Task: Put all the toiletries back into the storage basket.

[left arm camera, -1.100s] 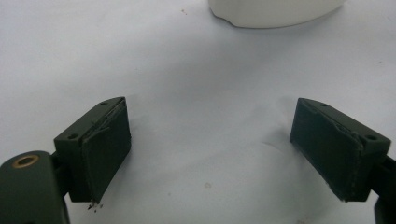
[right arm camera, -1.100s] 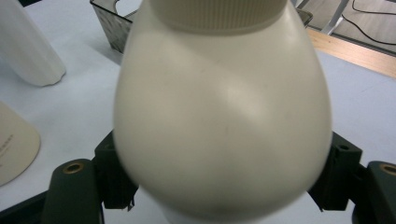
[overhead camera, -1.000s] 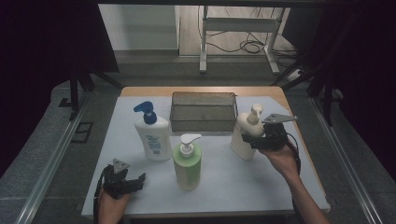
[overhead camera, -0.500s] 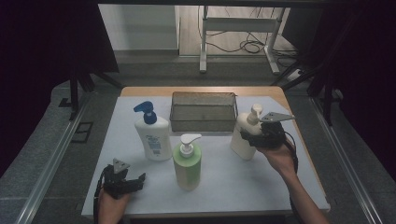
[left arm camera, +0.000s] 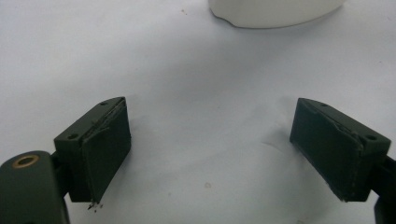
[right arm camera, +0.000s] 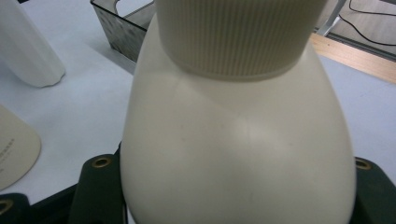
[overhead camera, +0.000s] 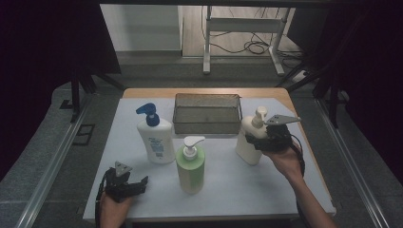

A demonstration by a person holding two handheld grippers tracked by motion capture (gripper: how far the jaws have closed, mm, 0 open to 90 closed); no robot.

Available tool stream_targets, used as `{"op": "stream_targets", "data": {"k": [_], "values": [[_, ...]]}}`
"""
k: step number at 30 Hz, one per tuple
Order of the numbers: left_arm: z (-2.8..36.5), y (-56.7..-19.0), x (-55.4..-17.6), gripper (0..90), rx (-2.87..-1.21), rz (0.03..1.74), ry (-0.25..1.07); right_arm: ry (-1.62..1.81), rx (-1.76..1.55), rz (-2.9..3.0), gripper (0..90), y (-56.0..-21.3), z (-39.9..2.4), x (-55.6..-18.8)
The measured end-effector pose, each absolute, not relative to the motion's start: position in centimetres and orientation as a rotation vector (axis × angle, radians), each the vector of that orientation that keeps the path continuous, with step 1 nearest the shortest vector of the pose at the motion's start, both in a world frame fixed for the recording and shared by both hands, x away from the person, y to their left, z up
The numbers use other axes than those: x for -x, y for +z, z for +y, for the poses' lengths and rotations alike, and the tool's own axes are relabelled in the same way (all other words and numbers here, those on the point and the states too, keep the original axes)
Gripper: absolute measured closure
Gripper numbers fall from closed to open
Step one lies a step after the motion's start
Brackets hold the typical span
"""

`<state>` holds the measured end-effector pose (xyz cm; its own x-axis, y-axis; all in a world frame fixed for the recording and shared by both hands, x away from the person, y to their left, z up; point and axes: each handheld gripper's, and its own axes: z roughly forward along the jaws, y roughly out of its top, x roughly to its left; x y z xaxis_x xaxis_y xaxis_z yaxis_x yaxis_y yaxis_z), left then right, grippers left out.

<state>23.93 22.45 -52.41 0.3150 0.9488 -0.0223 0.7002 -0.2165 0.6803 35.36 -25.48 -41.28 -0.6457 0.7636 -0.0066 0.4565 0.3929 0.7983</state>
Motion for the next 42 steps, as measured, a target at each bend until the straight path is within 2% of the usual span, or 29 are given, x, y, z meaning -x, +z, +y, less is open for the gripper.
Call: {"op": "stream_targets", "data": {"k": [23, 42], "values": [[22.5, -52.4, -23.9, 12.1, -1.994, 1.453, 0.545, 1.176, -1.019, 2.312, 37.9, -38.6, -24.8, -34.9], [22.5, -52.4, -23.9, 12.1, -1.994, 1.453, 0.544, 1.223, -0.969, 2.317, 38.1, -35.2, -22.4, -35.8]]}}
